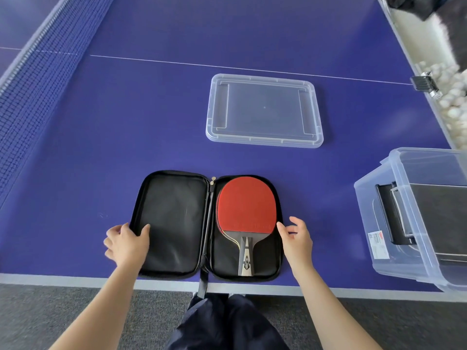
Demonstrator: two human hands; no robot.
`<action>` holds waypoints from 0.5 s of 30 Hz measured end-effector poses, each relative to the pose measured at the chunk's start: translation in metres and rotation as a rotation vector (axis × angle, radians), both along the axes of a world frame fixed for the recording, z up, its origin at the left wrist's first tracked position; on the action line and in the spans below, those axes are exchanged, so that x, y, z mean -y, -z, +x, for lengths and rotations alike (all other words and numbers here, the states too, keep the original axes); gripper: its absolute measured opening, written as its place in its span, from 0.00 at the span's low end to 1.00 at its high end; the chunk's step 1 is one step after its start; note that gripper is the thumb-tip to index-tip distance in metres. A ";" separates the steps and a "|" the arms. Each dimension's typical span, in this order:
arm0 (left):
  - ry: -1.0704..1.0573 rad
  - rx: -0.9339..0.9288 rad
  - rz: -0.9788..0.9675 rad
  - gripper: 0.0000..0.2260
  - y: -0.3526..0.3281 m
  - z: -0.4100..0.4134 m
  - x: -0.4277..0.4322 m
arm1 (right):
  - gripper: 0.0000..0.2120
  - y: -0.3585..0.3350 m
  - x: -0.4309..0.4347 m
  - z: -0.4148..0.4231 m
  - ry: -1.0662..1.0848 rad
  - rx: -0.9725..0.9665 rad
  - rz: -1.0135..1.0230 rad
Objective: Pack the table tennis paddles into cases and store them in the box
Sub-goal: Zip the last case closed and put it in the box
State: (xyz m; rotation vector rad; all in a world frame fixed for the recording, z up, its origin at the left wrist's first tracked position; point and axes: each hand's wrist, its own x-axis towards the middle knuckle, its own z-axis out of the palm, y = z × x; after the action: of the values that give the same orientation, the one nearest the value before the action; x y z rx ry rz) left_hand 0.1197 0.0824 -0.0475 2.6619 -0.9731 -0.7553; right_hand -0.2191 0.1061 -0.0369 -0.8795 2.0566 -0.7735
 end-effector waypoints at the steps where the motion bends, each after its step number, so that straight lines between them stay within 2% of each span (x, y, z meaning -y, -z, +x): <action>1: 0.007 -0.018 0.000 0.23 0.001 0.004 0.000 | 0.21 -0.002 -0.003 0.001 0.003 0.005 0.000; 4: -0.005 -0.151 -0.087 0.18 -0.004 0.012 -0.002 | 0.19 -0.008 -0.009 0.004 0.004 0.002 -0.013; 7: -0.065 -0.420 -0.211 0.15 -0.027 0.021 -0.007 | 0.16 -0.017 -0.011 0.013 -0.016 0.003 -0.031; 9: -0.026 -0.585 -0.280 0.15 -0.051 0.025 -0.013 | 0.14 -0.027 -0.010 0.023 -0.061 0.045 -0.041; 12: 0.170 -0.829 -0.354 0.22 -0.091 0.011 -0.028 | 0.12 -0.050 -0.005 0.042 -0.178 0.204 -0.051; 15: 0.436 -0.929 -0.314 0.30 -0.110 -0.026 -0.045 | 0.09 -0.078 0.003 0.066 -0.294 0.413 -0.053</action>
State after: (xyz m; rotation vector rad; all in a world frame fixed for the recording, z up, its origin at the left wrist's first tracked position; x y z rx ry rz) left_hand 0.0942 0.1274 0.0626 1.5217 -1.2194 -1.5574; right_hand -0.1536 0.1029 0.0414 -0.9367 1.5136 -0.7739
